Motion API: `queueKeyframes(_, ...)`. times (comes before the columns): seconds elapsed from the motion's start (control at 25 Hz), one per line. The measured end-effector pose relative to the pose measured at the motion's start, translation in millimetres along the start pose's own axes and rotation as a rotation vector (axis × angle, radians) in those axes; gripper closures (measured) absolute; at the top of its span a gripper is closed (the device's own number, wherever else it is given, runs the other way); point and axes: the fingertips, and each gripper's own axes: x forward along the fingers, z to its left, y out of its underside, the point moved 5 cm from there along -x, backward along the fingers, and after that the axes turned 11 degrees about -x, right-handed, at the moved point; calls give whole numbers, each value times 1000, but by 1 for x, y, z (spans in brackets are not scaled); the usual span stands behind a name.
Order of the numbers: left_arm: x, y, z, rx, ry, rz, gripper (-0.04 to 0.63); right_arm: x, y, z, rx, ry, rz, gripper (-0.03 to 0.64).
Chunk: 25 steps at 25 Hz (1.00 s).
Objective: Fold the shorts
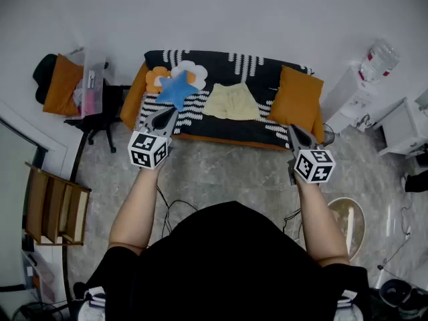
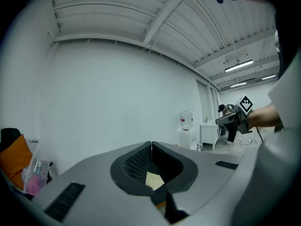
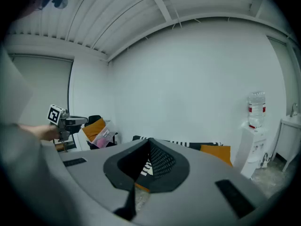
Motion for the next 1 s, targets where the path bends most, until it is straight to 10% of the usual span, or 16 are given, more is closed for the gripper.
queueKeyframes(1.0,9,3,34,1,7,44,572,32,-5,7,60,6,-15,612)
